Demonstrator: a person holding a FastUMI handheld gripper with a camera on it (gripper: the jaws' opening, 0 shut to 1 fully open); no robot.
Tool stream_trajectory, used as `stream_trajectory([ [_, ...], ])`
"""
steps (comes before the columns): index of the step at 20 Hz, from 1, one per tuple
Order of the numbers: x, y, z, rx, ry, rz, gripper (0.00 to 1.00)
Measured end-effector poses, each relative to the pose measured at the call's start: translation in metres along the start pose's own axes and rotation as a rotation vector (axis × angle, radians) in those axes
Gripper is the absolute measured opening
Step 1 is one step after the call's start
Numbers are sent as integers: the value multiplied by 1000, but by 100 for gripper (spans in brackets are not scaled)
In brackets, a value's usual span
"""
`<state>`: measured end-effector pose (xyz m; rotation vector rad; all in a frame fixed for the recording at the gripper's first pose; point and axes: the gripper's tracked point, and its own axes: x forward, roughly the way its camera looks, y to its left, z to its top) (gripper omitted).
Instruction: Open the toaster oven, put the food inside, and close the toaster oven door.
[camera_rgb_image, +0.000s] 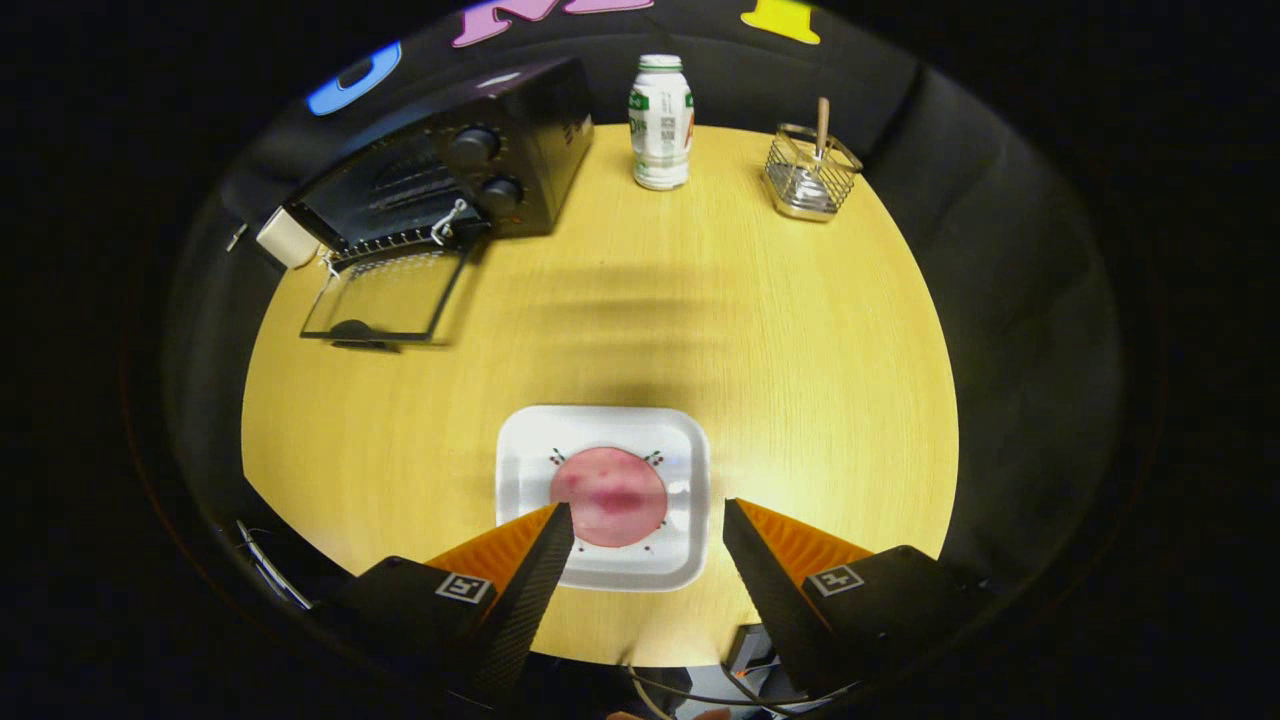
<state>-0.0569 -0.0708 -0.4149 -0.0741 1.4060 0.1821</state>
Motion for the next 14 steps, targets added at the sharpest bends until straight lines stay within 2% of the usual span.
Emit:
stream_trajectory([
  [3,22,-16,-8,-3,70,-10,86],
  [7,38,-23,-13,9,103,13,83],
  [9,43,-22,-12,9,115,24,62],
  [12,55,-22,-19,-23,150,36,60],
  [13,54,-25,-25,-44,171,18,49],
  [14,57,-24,-25,-40,178,43,38],
])
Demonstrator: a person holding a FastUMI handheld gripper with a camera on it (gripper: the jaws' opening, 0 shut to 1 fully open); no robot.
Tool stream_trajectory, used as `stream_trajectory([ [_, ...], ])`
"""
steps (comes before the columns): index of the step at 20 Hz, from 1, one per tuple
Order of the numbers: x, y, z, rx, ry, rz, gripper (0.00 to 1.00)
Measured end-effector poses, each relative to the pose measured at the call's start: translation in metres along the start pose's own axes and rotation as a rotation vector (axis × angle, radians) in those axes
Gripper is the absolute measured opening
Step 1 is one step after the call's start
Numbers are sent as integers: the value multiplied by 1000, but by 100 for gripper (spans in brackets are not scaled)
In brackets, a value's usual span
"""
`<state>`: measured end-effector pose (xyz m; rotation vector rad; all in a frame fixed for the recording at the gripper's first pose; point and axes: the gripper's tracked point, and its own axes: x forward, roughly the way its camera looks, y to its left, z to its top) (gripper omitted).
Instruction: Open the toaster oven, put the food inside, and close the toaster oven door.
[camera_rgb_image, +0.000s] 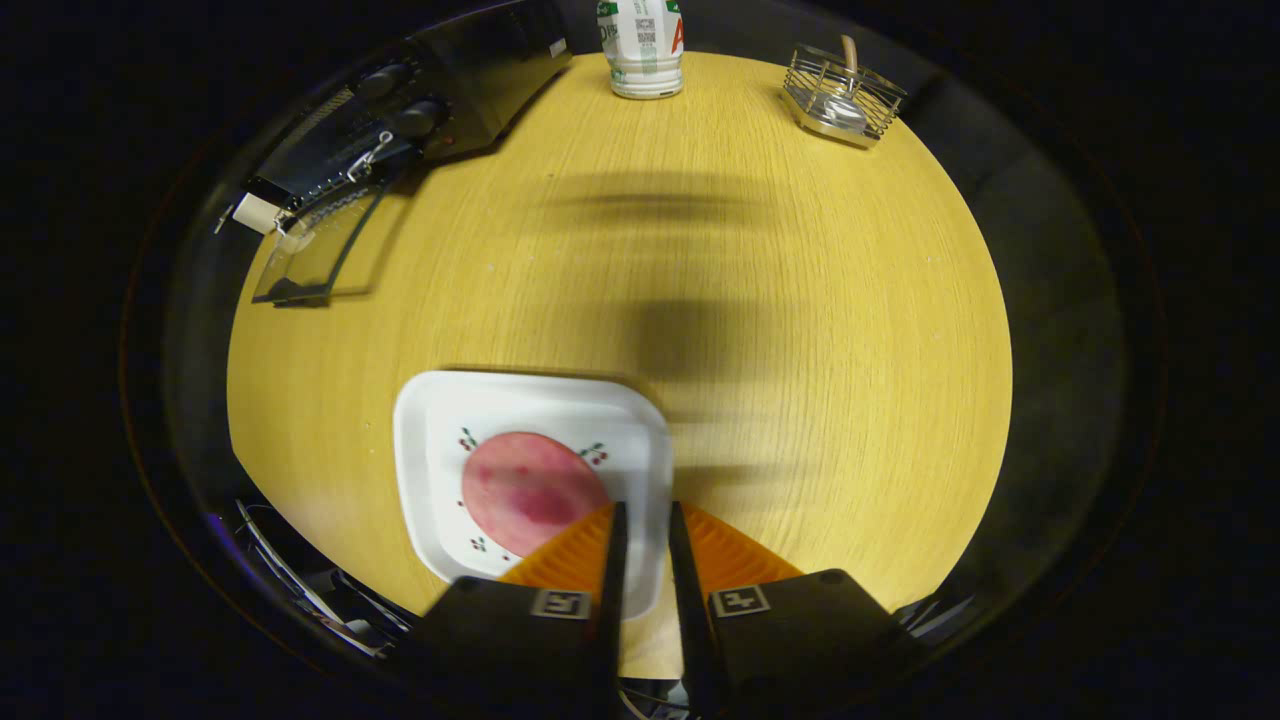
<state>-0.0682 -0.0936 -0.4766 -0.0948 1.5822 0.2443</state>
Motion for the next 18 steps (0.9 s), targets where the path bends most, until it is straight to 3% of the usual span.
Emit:
stream_trajectory([
  [1,-2,3,-1,7,-2,18,26],
  [3,0,5,1,24,-11,42,15],
  [6,-2,6,-1,84,-8,120,6],
  [13,-19,14,-7,340,-67,339,5],
  [18,-35,21,-16,471,-114,406,5],
])
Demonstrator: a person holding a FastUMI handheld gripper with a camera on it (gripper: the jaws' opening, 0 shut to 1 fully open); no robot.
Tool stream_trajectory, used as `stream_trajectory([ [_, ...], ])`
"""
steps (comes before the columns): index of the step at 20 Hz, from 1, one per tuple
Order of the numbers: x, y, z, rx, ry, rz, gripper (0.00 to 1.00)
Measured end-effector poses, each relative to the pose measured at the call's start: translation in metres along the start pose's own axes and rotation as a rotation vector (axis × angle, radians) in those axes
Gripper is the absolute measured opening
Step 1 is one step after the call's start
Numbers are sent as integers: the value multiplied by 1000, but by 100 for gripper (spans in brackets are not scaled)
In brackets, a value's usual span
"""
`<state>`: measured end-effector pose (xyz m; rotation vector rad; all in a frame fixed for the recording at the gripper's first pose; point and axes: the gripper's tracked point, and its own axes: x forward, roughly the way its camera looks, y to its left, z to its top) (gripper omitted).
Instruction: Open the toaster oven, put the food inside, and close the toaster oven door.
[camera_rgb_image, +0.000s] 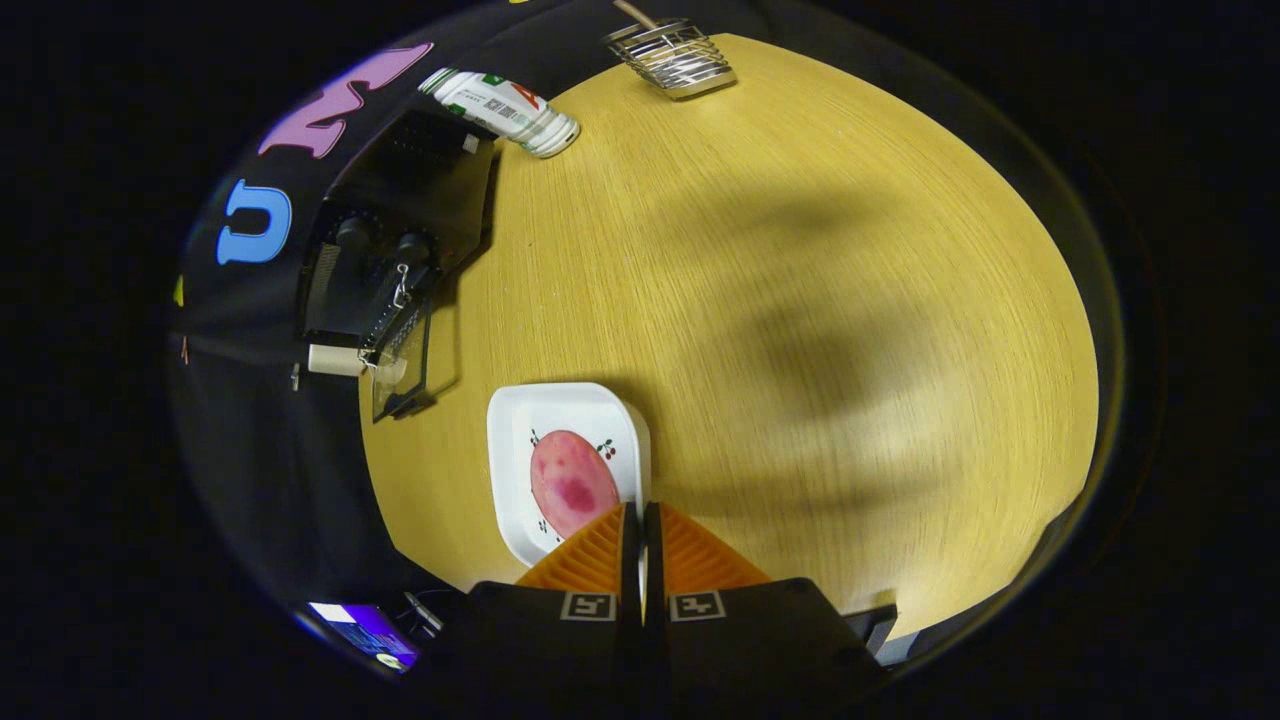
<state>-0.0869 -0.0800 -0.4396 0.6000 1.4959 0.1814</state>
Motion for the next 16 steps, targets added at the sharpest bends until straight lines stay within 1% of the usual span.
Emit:
stream_trajectory([
  [3,-6,12,-7,71,-27,33,5],
  [8,-20,55,-20,239,-117,94,5],
  [11,-21,93,-27,339,-151,123,5],
  [16,-9,175,-30,409,-186,176,5],
])
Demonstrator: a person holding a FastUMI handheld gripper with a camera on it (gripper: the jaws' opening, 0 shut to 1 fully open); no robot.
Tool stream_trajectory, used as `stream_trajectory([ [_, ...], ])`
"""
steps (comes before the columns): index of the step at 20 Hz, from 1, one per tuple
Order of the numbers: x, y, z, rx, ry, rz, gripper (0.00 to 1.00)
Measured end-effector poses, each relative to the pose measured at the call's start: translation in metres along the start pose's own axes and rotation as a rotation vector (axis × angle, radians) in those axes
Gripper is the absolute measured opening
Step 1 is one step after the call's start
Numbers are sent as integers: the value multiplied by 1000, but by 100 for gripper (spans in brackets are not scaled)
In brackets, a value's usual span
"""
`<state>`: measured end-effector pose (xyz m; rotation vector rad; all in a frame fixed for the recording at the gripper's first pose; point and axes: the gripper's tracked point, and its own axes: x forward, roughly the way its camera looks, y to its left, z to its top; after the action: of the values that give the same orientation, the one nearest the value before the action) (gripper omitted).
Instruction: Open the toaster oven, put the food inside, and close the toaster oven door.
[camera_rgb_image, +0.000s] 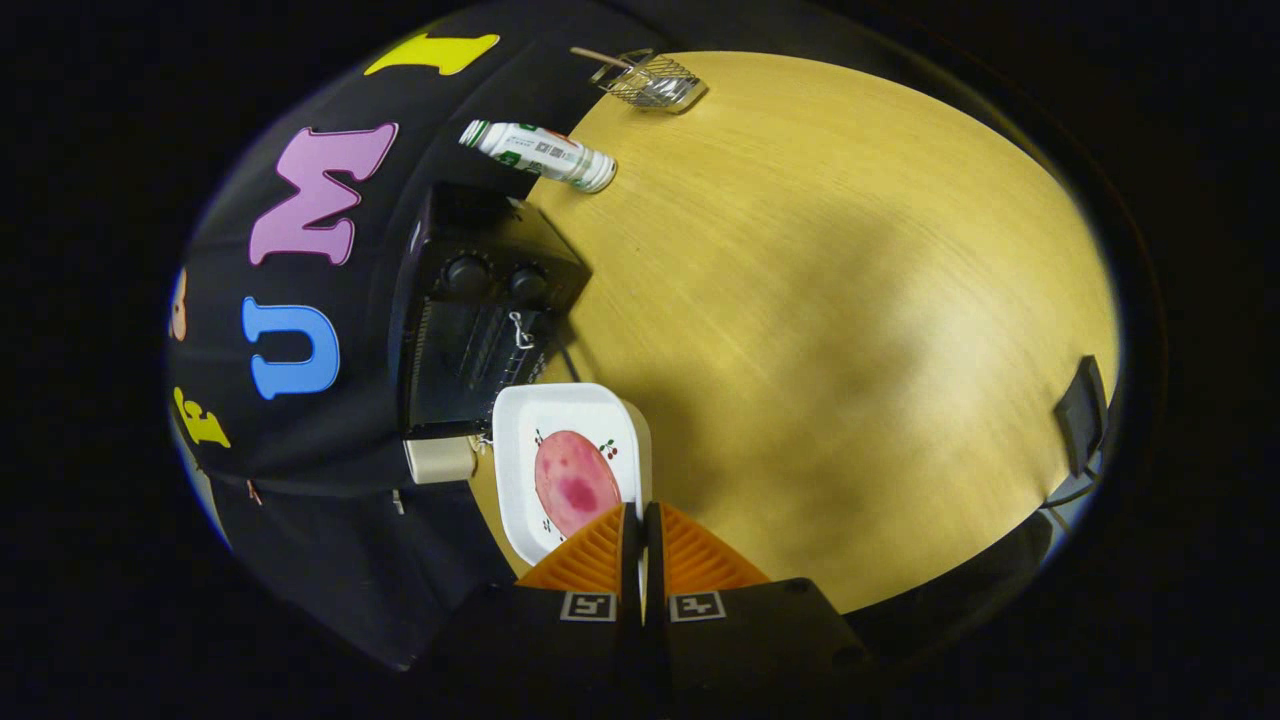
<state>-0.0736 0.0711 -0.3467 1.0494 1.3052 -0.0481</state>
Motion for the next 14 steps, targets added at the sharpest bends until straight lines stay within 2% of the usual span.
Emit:
stream_trajectory([
  [5,54,72,-12,78,-82,-6,5],
  [10,110,110,-11,214,-182,-16,5],
  [14,149,133,11,355,-332,-32,5],
])
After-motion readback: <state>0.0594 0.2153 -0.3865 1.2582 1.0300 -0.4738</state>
